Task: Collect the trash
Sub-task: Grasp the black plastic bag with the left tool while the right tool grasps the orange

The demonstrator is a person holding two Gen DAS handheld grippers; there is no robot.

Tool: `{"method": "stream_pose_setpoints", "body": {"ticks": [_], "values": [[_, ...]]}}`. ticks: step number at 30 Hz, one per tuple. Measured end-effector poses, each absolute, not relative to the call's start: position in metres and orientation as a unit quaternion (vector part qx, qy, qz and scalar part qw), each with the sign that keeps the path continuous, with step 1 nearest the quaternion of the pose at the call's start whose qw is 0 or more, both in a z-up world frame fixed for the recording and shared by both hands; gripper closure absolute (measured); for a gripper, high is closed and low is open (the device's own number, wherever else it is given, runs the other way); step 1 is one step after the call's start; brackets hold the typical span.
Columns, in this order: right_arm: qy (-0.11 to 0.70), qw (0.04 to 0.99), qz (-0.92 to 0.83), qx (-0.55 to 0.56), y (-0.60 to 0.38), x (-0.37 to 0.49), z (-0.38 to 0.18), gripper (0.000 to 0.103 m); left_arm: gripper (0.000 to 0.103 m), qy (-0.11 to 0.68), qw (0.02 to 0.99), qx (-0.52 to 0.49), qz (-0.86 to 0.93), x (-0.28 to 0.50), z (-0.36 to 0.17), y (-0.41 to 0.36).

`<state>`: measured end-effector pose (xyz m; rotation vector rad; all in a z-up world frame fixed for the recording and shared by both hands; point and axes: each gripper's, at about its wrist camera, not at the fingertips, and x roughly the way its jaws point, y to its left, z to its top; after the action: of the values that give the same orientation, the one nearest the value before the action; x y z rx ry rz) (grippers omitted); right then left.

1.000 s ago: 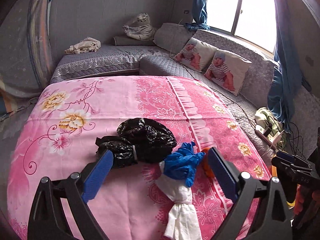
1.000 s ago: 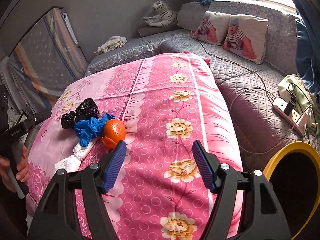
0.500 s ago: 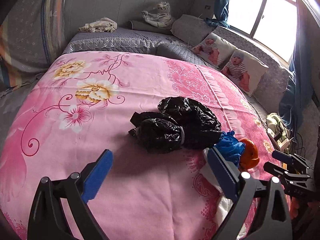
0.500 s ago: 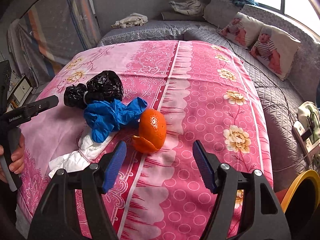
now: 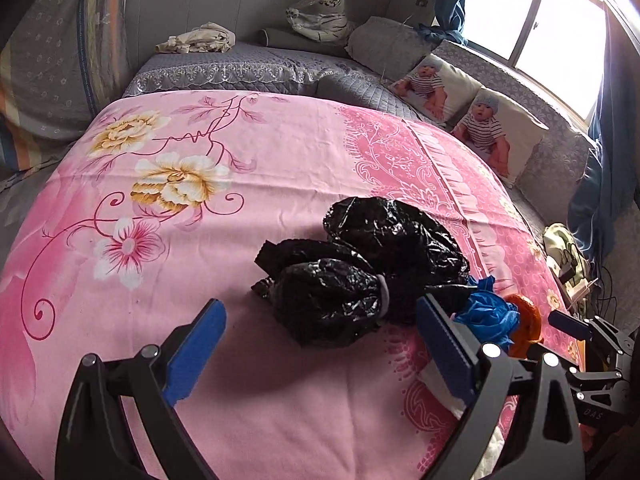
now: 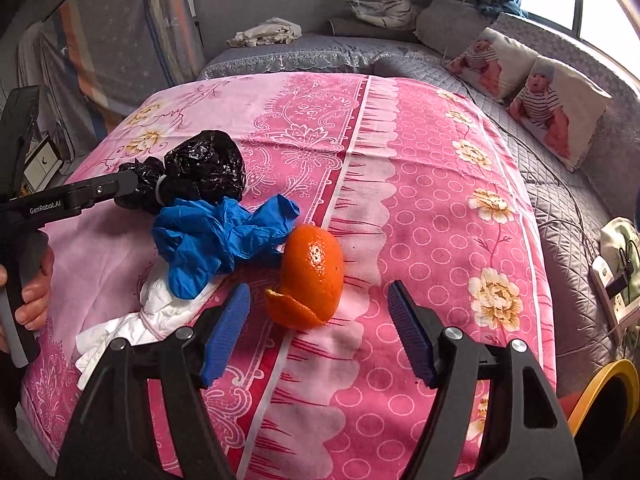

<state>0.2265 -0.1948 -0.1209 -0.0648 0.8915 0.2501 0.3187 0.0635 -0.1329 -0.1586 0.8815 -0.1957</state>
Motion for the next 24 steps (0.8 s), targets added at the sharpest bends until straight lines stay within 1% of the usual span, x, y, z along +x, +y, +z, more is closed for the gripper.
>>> {"method": "stream_pose_setpoints", "body": {"ticks": [4, 13, 15, 17, 20, 22, 24], "values": [[0.435, 0.892, 0.12, -0.031, -0.195, 0.234, -0.127, 0.036, 0.011, 0.441, 0.887, -0.088, -0.1, 0.329, -0.139, 0.063], [0.445, 0.887, 0.126, -0.022, -0.194, 0.248, -0.138, 0.037, 0.011, 0.456, 0.882, -0.071, -0.094, 0.351, -0.15, 0.044], [0.444, 0.887, 0.127, -0.022, -0.194, 0.249, -0.139, 0.039, 0.012, 0.458, 0.881, -0.072, -0.095, 0.354, -0.151, 0.04], [0.445, 0.886, 0.129, -0.02, -0.194, 0.251, -0.141, 0.043, 0.017, 0.456, 0.882, -0.068, -0.097, 0.357, -0.151, 0.037], [0.447, 0.884, 0.133, -0.011, -0.196, 0.253, -0.143, 0.045, 0.025, 0.454, 0.884, -0.059, -0.097, 0.36, -0.149, 0.031], [0.448, 0.883, 0.136, -0.011, -0.196, 0.254, -0.144, 0.048, 0.026, 0.457, 0.882, -0.061, -0.095, 0.364, -0.149, 0.03], [0.449, 0.883, 0.138, -0.009, -0.196, 0.254, -0.145, 0.053, 0.027, 0.46, 0.88, -0.069, -0.093, 0.366, -0.149, 0.03]]}}
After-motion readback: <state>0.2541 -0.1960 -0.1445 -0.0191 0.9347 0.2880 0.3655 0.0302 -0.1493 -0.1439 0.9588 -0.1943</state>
